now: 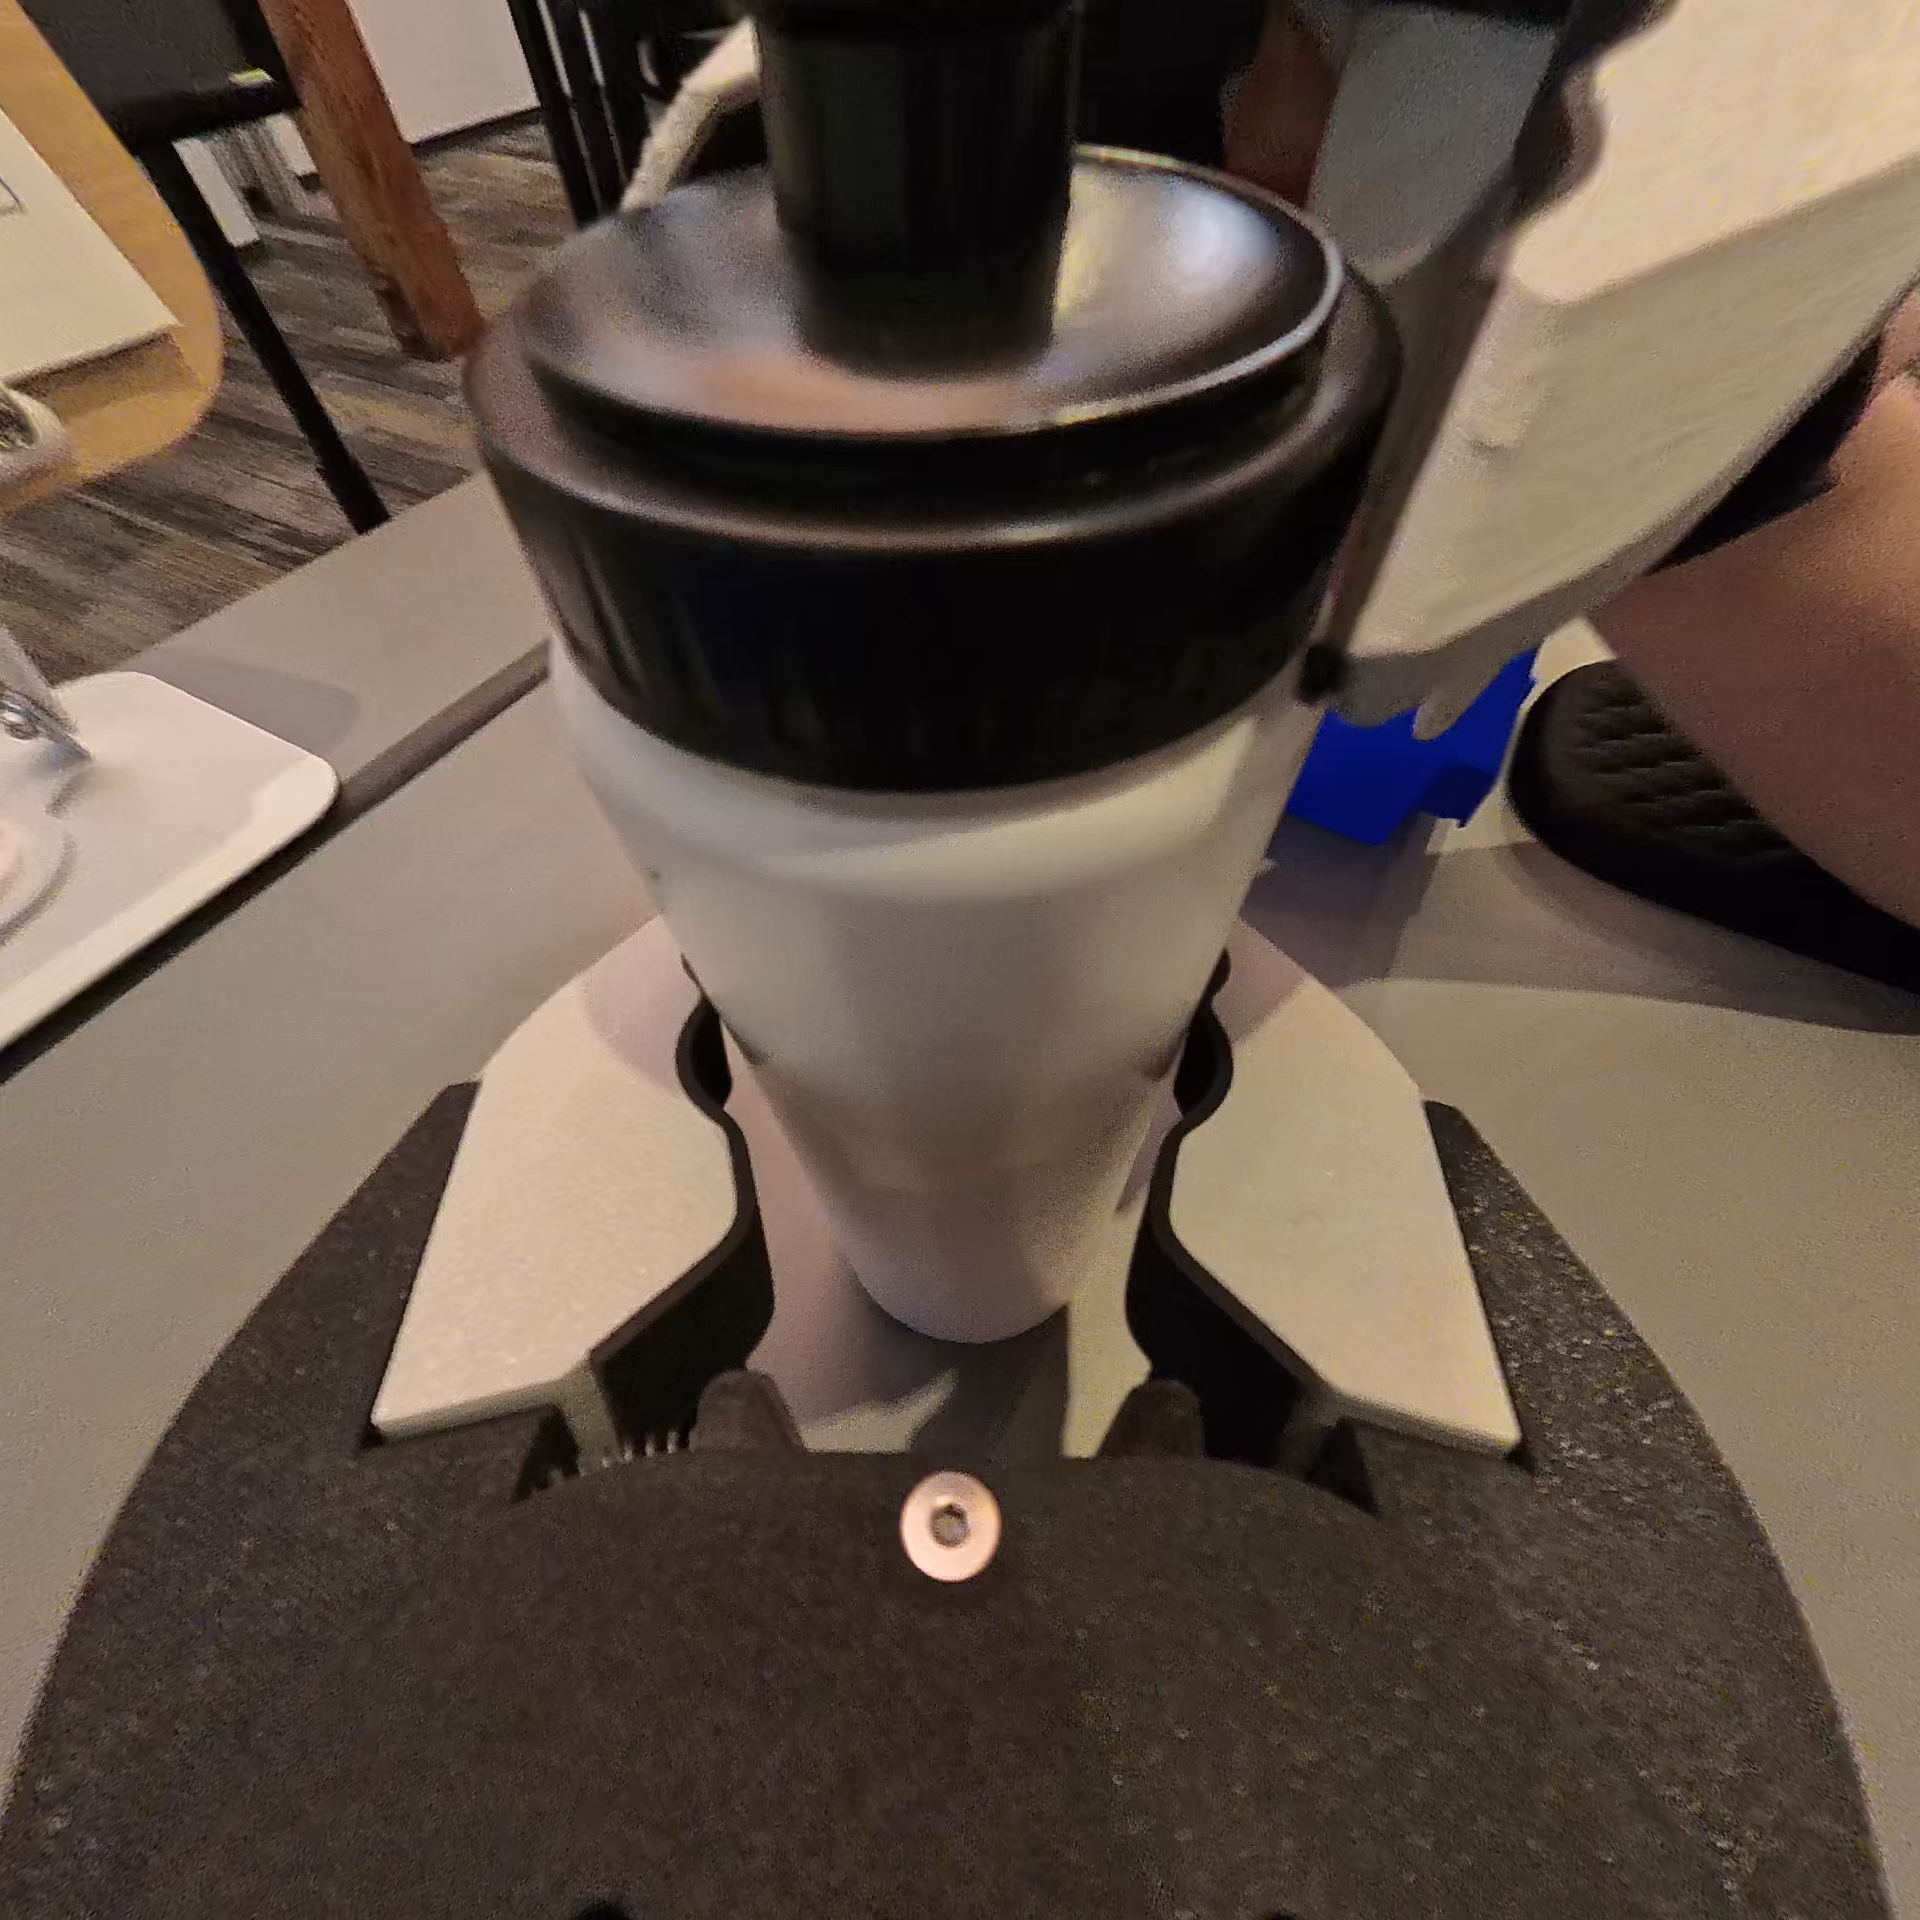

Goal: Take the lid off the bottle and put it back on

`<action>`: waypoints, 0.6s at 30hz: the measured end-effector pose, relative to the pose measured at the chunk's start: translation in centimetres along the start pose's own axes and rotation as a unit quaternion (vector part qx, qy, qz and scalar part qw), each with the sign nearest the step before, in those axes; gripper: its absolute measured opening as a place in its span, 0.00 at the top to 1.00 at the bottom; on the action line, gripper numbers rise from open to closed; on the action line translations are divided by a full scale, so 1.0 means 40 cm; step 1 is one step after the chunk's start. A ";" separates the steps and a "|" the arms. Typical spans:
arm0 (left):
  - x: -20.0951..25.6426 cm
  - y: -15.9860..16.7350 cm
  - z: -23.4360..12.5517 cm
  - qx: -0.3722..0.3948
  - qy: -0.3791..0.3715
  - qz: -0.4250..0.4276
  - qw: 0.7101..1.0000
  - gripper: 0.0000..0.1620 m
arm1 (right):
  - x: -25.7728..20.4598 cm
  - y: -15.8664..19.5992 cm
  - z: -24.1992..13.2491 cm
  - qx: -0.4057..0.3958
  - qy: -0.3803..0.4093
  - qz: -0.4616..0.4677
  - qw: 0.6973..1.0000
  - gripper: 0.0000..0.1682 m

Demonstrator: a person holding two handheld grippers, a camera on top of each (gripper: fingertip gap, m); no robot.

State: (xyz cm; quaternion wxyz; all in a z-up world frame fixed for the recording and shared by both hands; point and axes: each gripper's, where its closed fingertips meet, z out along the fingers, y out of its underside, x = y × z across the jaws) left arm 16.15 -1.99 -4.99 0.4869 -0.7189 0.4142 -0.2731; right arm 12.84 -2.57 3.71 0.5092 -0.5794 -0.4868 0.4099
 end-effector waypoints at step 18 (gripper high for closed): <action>0.040 -0.048 -0.089 0.017 0.205 -0.180 0.962 0.46 | -0.026 0.055 0.045 -0.022 -0.102 0.225 0.969 0.54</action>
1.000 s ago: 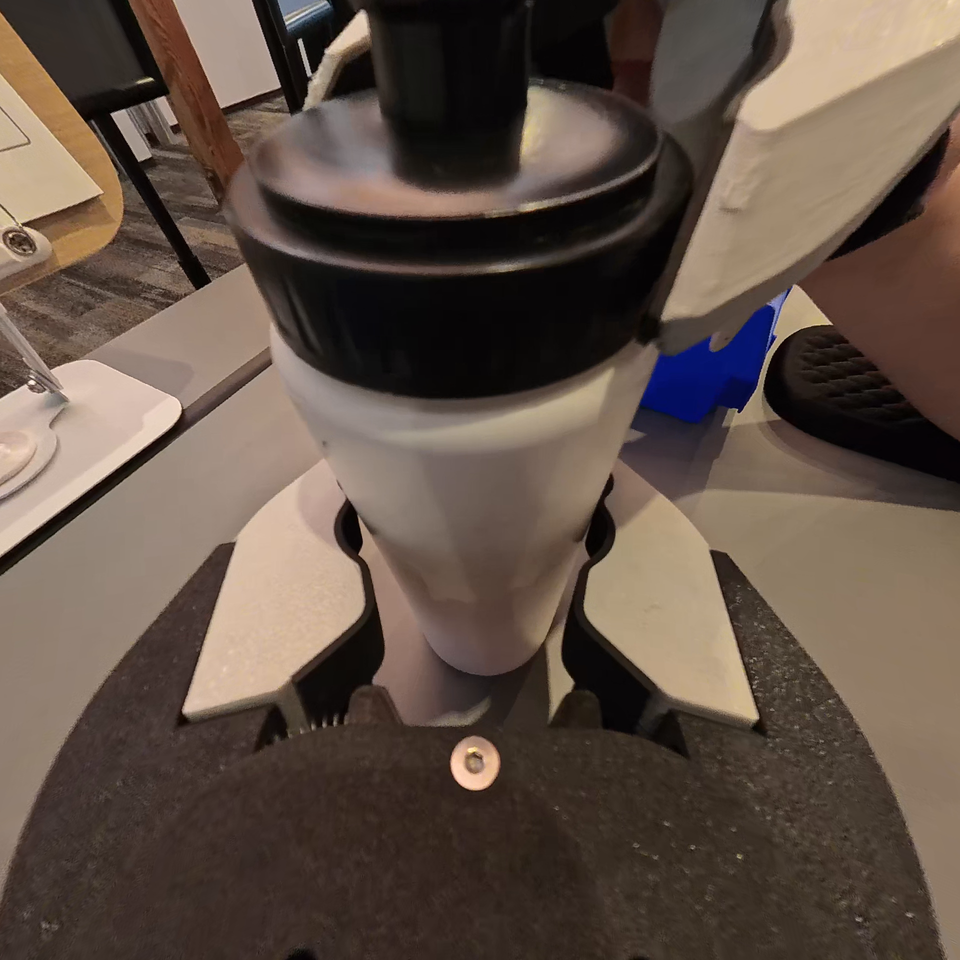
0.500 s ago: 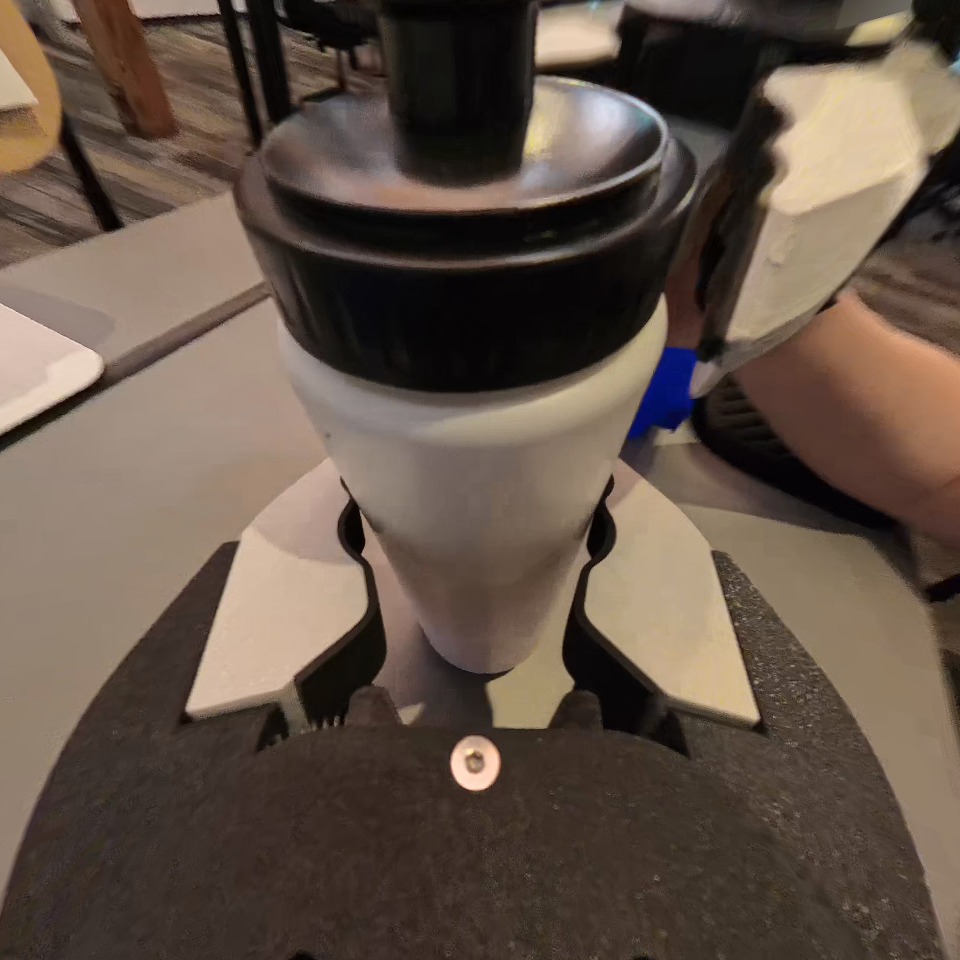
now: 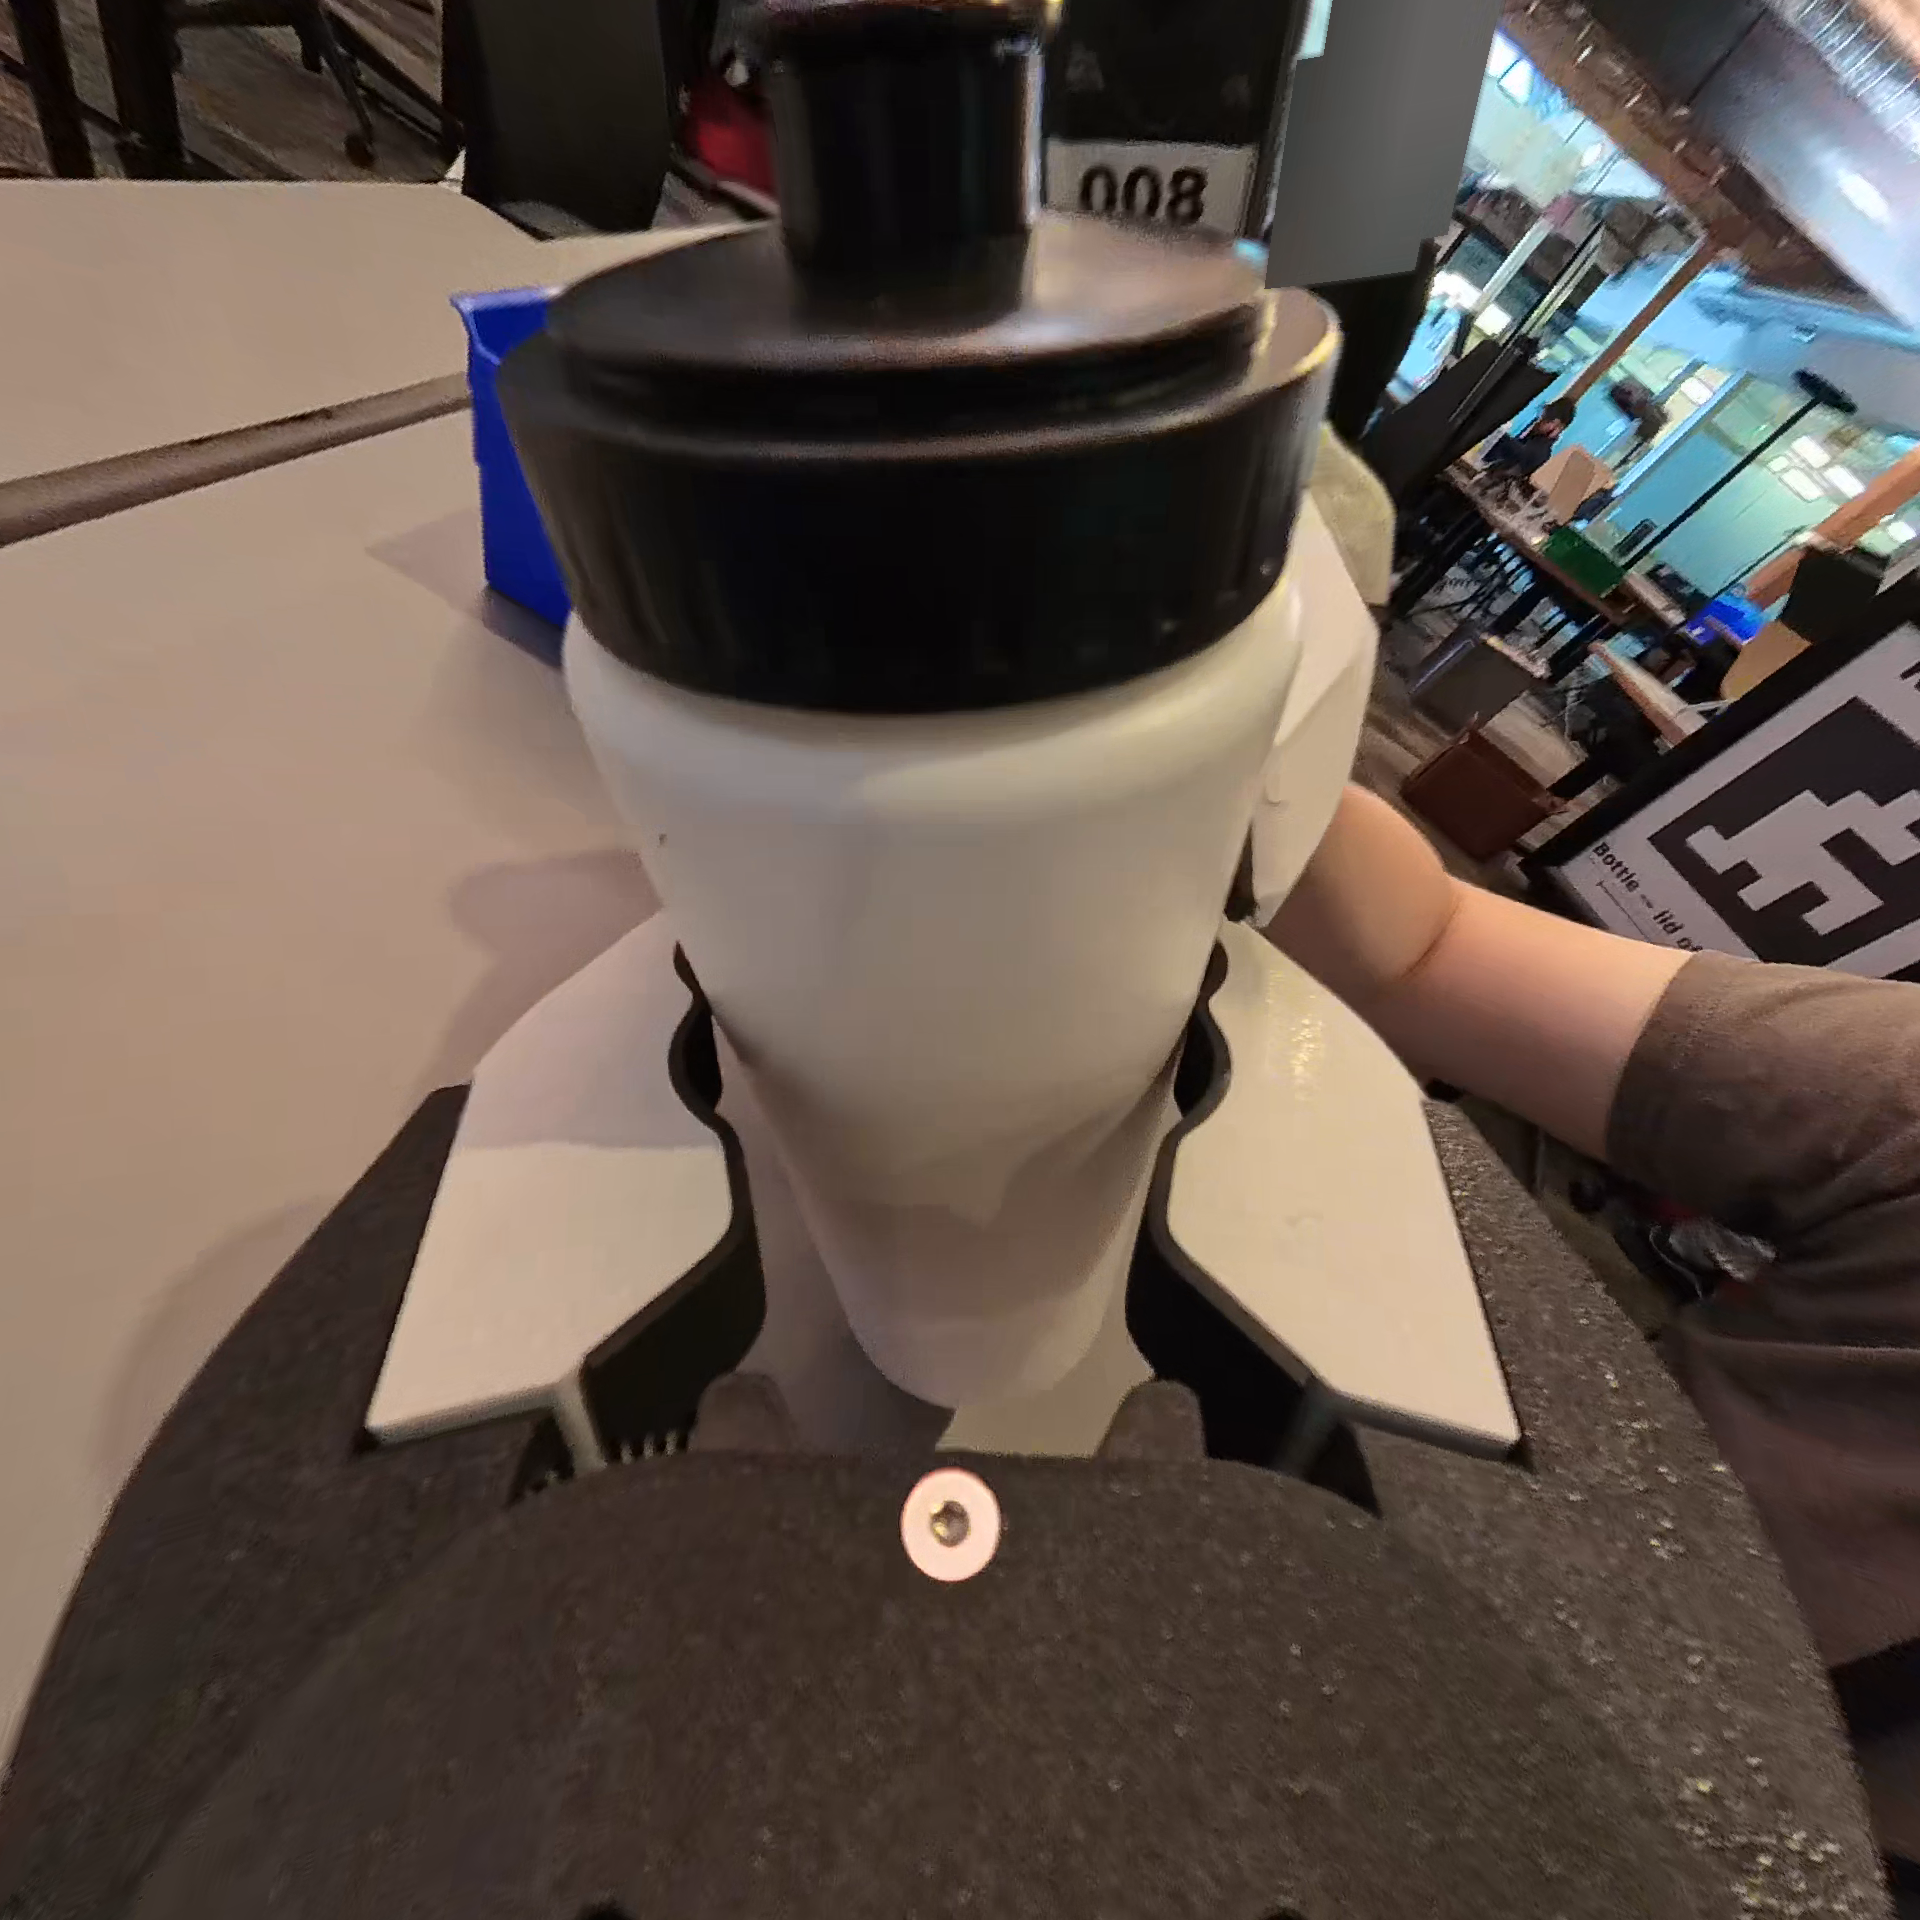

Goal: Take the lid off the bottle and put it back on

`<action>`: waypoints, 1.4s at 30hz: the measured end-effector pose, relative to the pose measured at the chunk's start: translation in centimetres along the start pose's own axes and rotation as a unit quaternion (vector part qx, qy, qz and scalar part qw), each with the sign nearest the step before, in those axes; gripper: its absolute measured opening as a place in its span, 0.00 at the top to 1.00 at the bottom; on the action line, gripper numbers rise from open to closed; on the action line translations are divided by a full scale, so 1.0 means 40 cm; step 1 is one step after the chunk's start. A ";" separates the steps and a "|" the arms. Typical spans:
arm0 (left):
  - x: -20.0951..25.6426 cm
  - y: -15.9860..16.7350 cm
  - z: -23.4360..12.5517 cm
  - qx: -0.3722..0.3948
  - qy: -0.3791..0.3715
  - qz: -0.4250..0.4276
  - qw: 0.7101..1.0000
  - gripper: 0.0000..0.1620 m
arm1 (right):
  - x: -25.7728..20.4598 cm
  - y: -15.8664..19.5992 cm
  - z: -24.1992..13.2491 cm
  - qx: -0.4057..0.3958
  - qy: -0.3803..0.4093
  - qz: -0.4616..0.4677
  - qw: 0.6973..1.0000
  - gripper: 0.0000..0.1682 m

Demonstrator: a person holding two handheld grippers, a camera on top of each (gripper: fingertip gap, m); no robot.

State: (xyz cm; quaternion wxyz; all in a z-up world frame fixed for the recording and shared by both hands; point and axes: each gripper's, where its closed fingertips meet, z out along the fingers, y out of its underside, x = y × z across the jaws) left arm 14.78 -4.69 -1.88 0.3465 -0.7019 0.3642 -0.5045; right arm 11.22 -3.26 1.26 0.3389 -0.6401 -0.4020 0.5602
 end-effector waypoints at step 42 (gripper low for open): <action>0.092 -0.062 -0.060 -0.009 -0.025 0.106 0.994 0.47 | 0.415 0.285 -0.758 -0.264 0.566 0.290 0.725 0.54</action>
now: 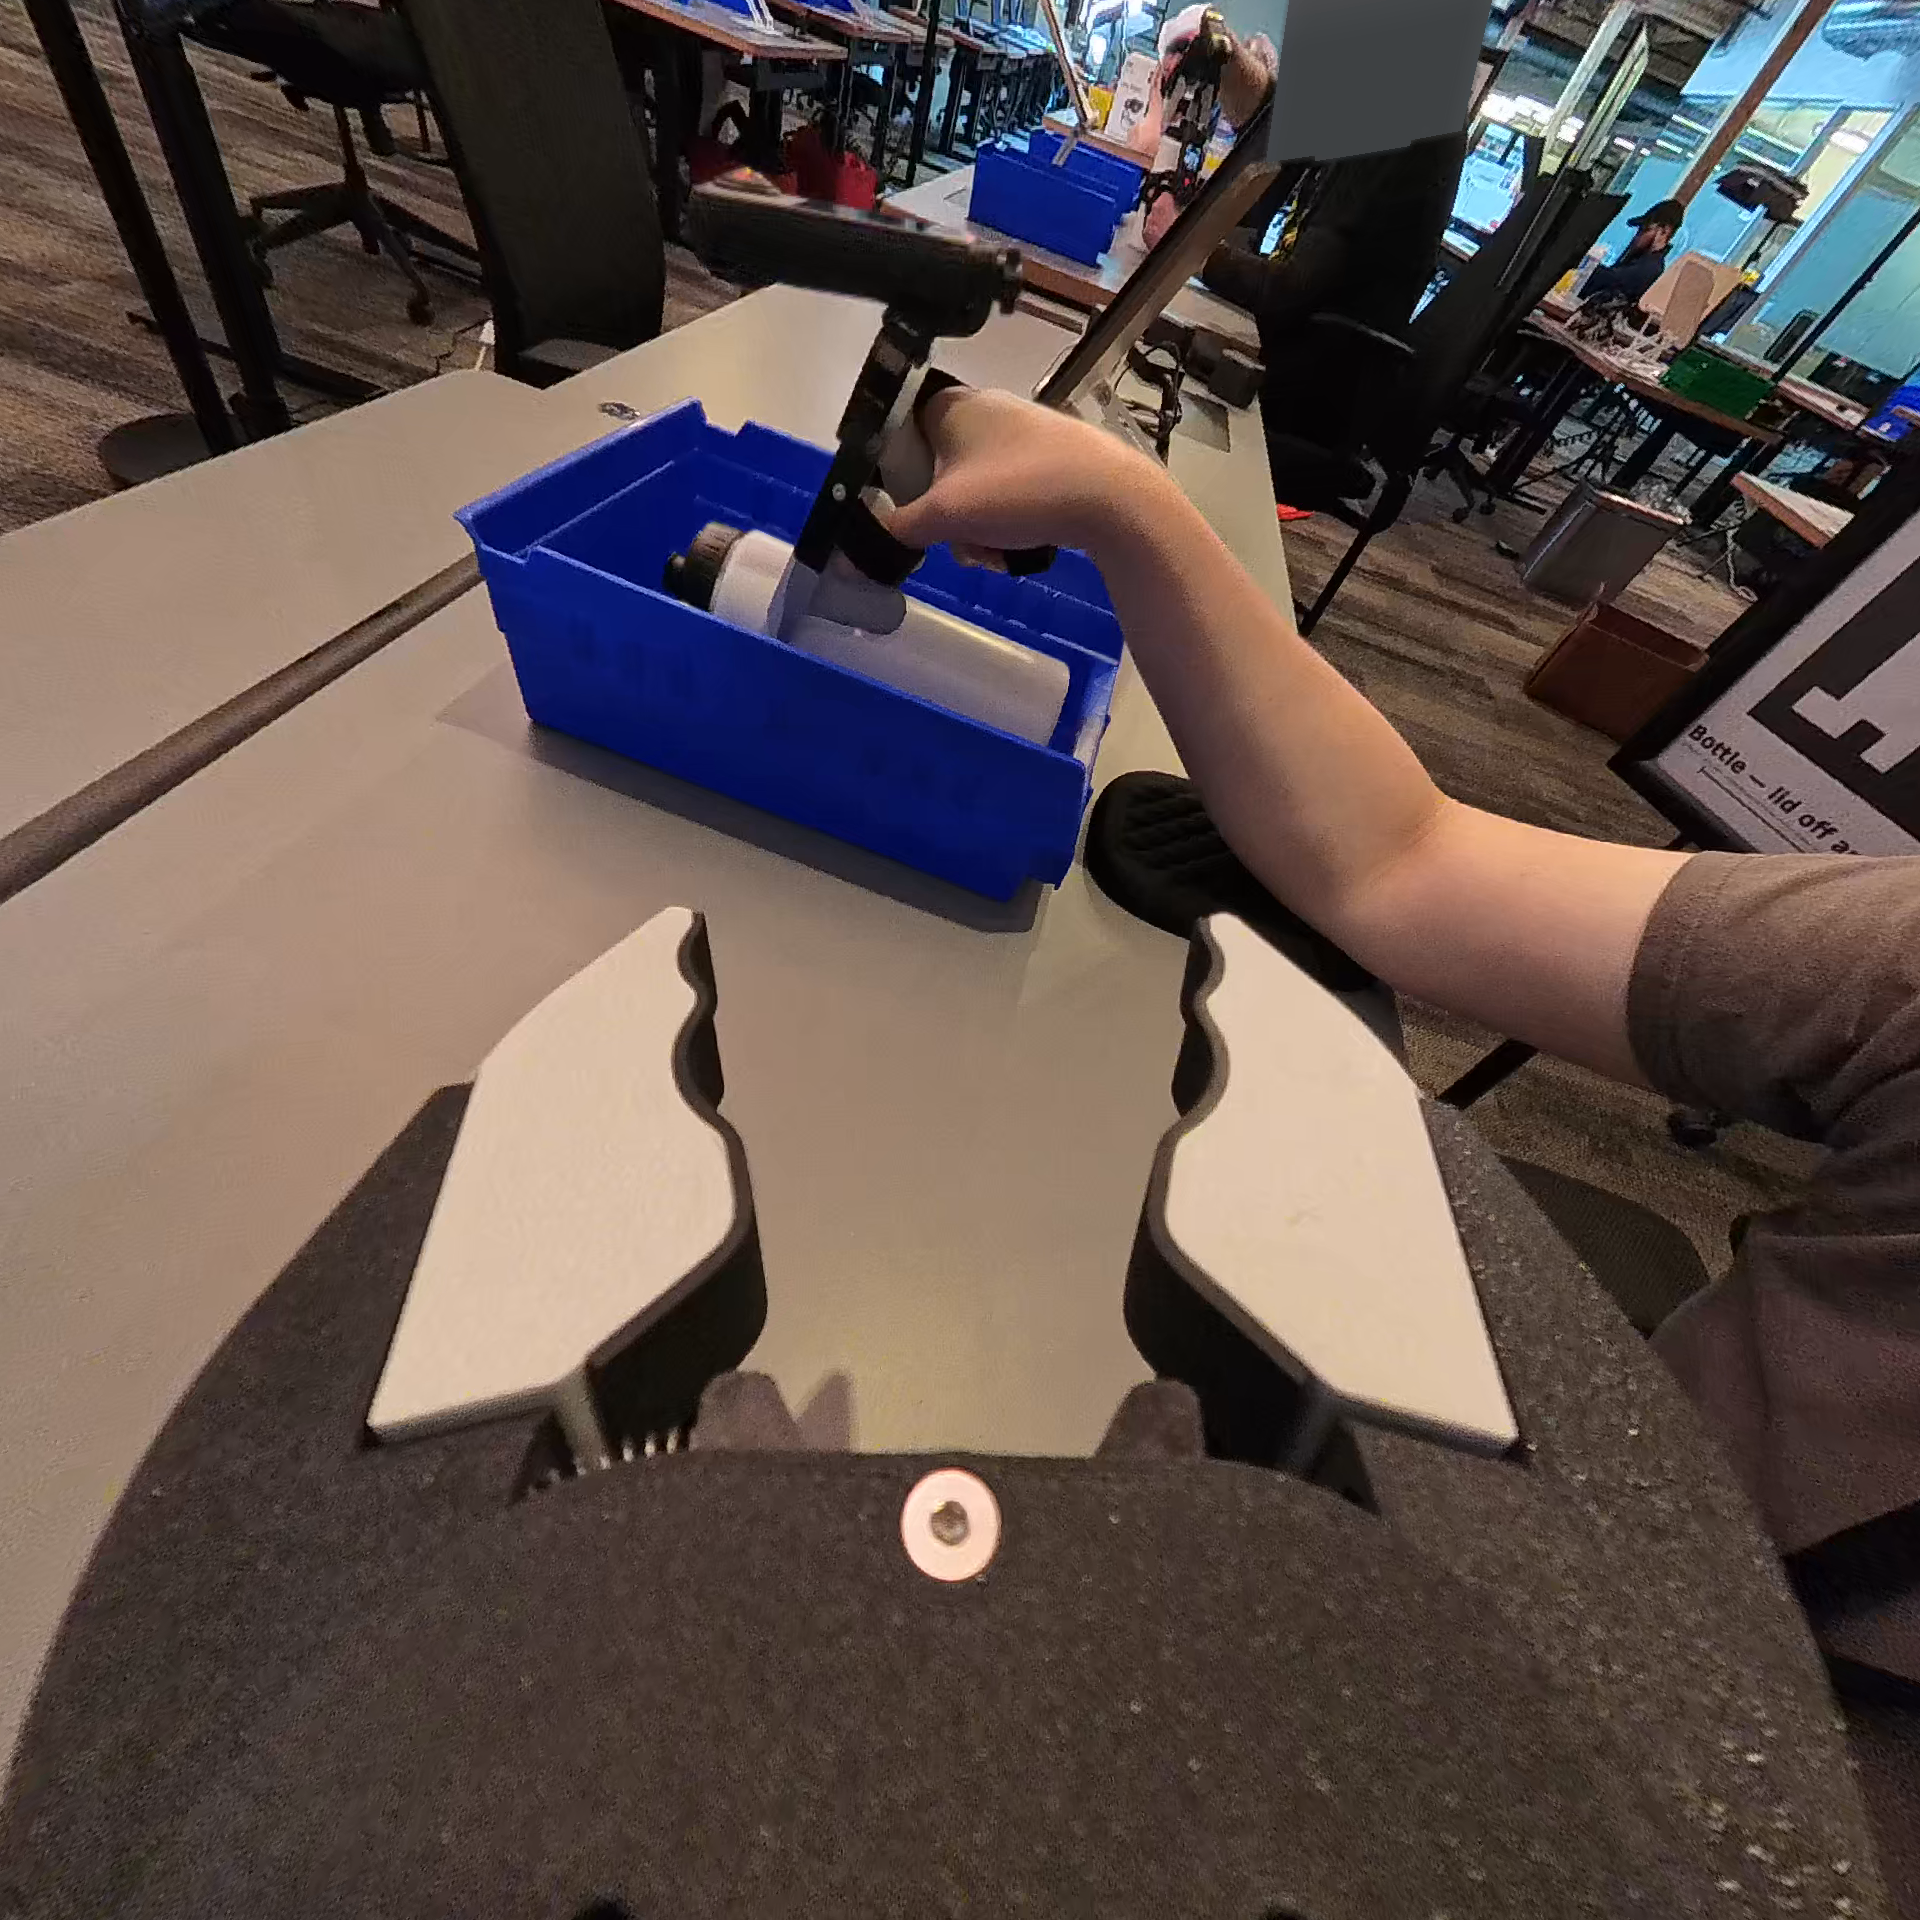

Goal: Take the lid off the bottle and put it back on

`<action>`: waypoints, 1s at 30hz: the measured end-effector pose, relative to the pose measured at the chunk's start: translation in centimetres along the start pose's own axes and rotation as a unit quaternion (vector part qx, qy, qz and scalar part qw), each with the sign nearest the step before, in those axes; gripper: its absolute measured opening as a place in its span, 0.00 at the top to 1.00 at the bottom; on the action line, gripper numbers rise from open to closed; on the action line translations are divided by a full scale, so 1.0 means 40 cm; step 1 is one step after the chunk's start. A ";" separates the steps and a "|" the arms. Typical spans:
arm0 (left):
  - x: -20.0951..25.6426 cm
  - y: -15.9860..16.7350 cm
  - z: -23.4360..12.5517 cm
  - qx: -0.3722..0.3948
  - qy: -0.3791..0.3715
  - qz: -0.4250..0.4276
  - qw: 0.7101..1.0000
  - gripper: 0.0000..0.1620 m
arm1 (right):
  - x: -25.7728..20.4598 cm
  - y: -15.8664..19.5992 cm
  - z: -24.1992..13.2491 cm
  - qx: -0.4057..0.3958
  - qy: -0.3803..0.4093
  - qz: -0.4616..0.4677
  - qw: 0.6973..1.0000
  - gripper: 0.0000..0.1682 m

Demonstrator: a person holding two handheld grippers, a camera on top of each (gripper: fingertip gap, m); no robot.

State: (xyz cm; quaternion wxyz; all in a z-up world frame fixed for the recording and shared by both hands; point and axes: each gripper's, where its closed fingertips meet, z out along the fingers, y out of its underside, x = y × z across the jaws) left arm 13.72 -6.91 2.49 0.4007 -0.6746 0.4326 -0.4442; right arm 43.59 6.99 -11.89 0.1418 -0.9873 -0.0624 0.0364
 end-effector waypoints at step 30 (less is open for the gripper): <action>-0.427 0.237 -1.043 -0.141 -0.662 -0.219 0.703 0.56 | 0.218 0.139 -0.068 -0.014 -0.021 0.018 1.000 0.96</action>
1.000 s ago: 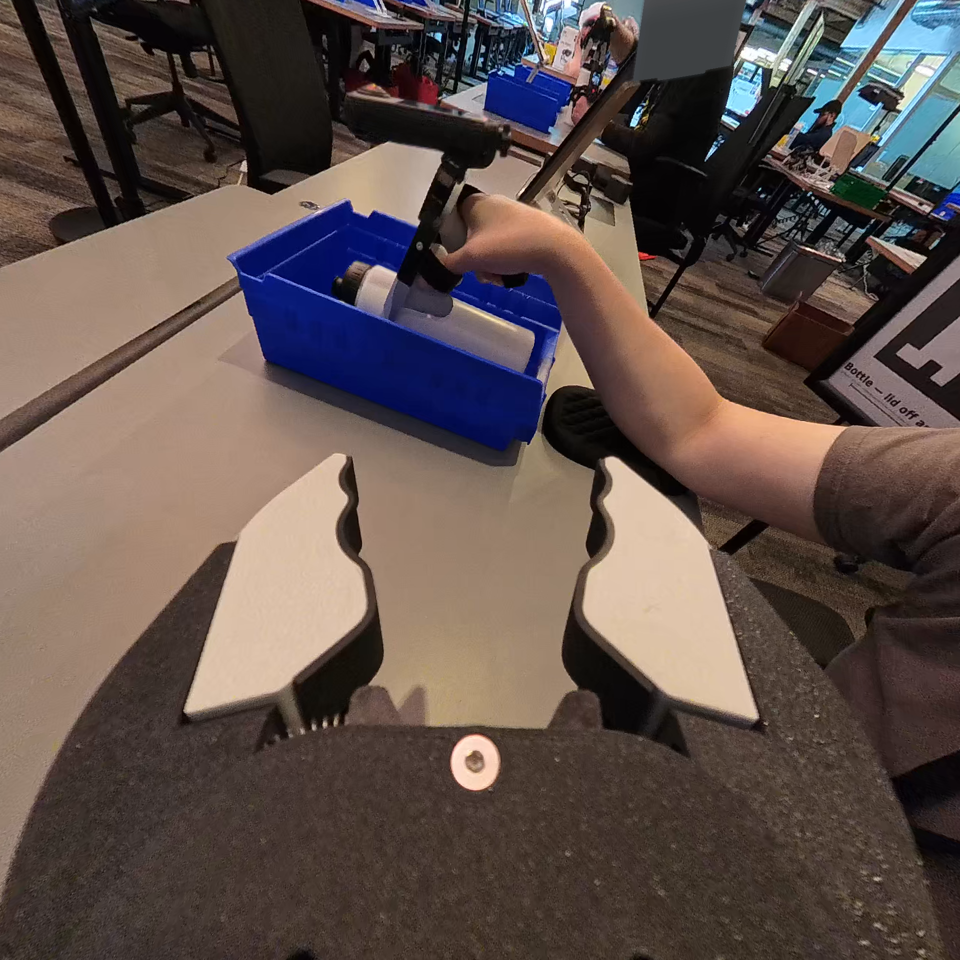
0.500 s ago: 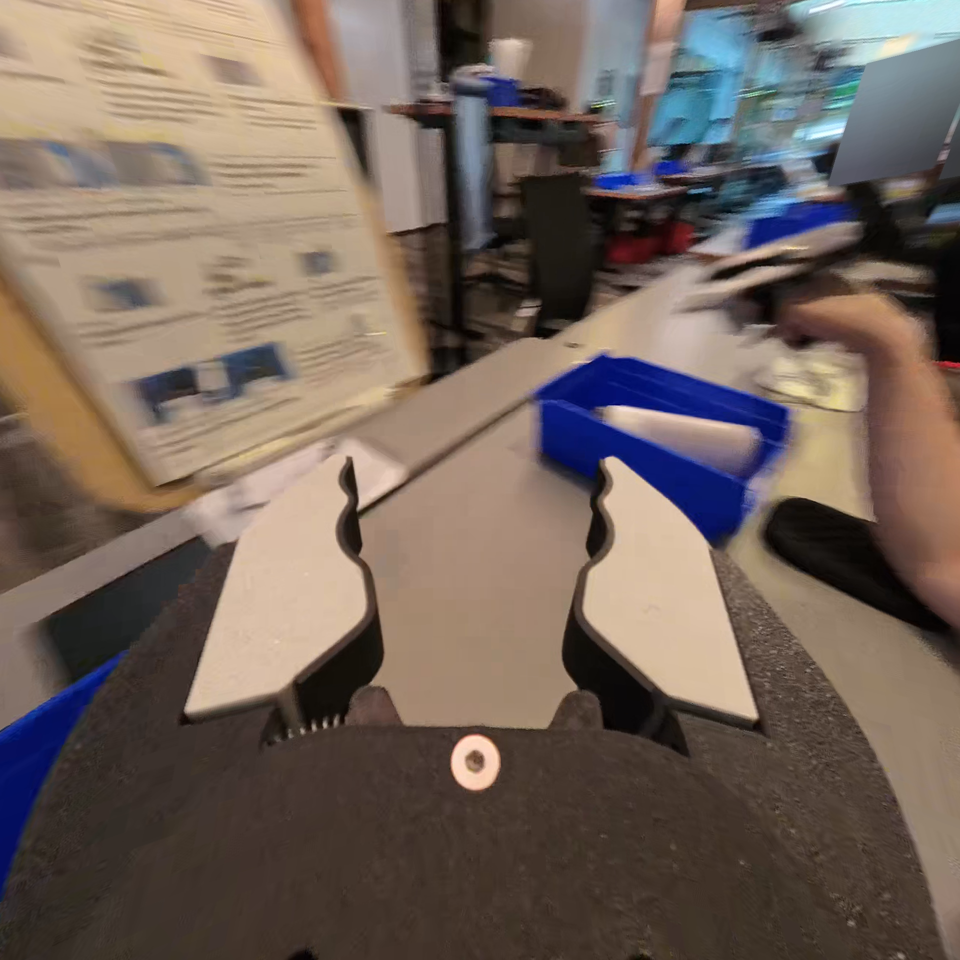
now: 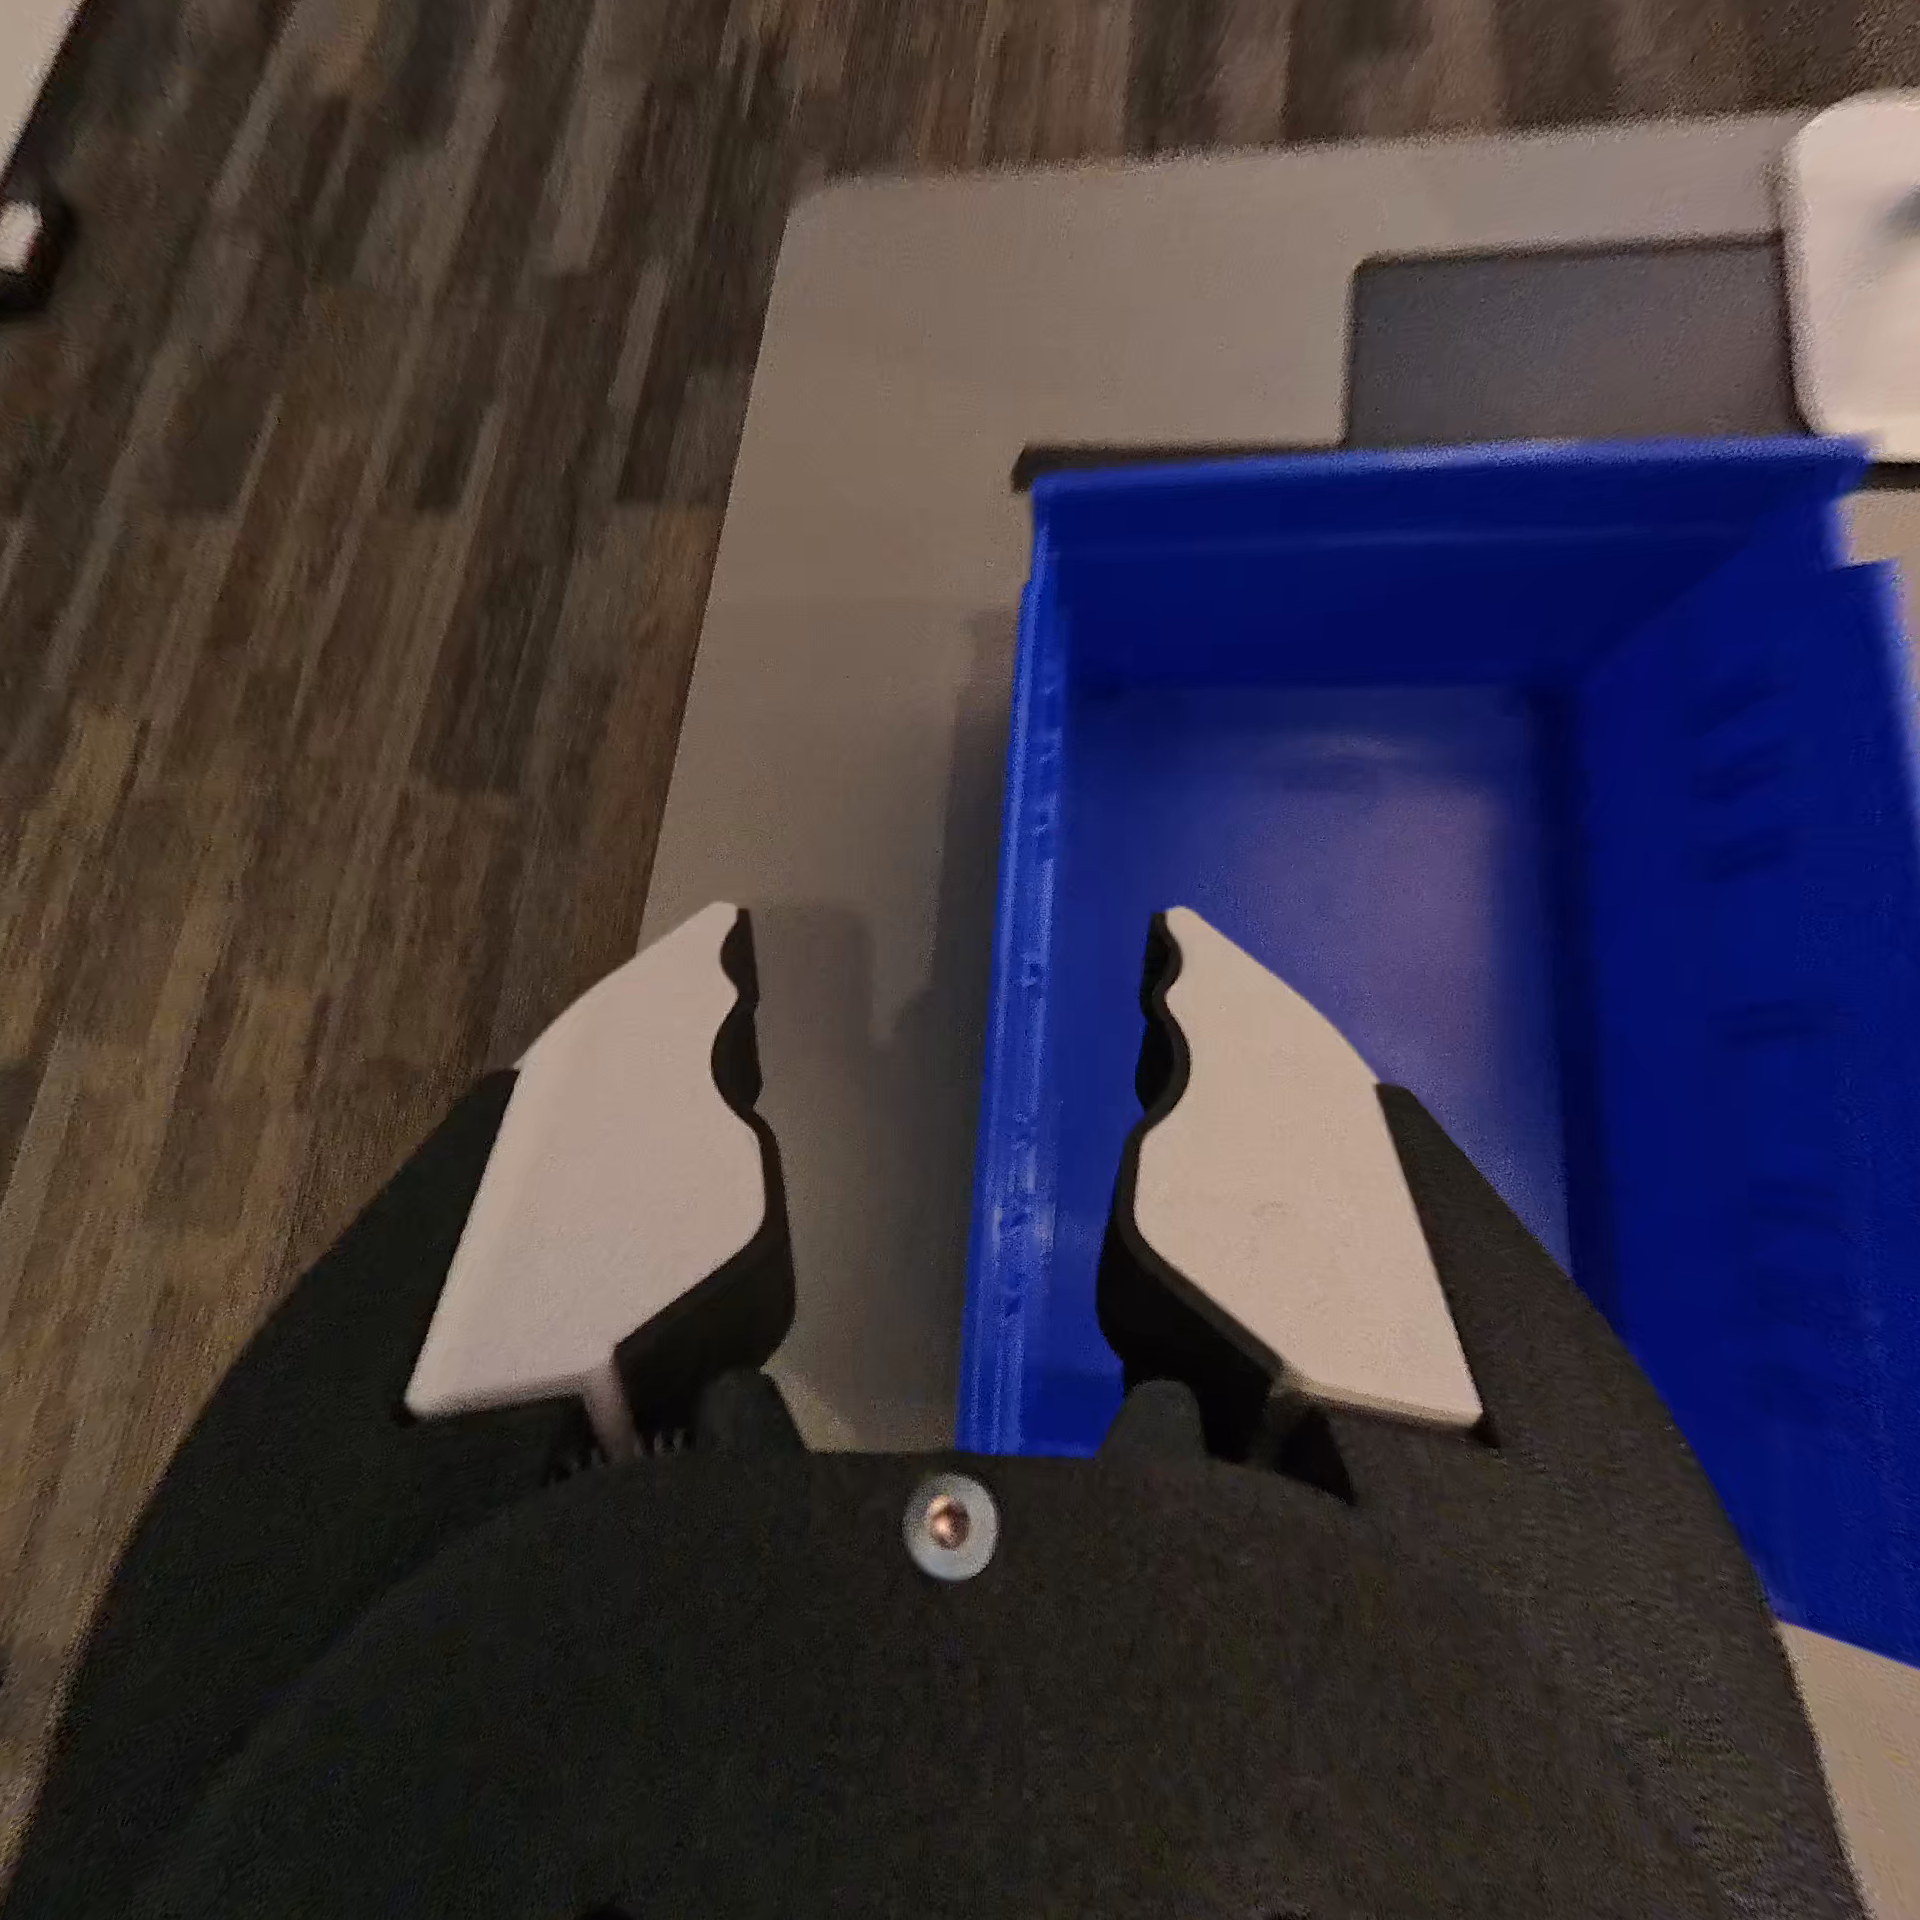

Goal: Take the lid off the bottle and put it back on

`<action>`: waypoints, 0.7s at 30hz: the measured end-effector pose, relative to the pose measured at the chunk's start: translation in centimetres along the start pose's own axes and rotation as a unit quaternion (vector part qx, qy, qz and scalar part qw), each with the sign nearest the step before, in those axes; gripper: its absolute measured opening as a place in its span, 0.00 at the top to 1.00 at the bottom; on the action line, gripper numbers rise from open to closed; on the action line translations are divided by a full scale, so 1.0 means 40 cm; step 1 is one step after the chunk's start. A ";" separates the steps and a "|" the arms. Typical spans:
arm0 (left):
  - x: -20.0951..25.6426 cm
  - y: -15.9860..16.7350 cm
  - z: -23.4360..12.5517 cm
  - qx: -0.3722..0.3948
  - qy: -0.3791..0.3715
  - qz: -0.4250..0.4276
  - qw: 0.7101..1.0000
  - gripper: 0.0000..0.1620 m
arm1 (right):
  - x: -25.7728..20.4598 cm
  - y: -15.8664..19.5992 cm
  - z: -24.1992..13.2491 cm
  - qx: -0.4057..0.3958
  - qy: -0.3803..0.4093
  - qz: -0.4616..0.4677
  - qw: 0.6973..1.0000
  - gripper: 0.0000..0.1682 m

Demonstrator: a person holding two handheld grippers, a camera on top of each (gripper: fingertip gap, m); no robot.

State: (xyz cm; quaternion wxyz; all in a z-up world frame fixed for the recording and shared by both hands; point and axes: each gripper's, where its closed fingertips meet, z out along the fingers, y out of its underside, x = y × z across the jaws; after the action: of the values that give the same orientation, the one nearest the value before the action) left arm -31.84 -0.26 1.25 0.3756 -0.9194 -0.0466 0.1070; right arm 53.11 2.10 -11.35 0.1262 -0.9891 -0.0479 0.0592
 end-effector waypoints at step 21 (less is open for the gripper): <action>0.095 0.257 0.174 -0.301 0.088 0.047 0.949 0.88 | -0.093 -0.005 0.013 -0.046 0.015 0.000 0.999 0.96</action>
State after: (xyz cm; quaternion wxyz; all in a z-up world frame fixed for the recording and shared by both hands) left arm -29.68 -2.23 -11.39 0.0790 -0.9966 -0.0006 0.0240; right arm 49.35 2.03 -11.42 0.0815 -0.9946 -0.0483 0.0419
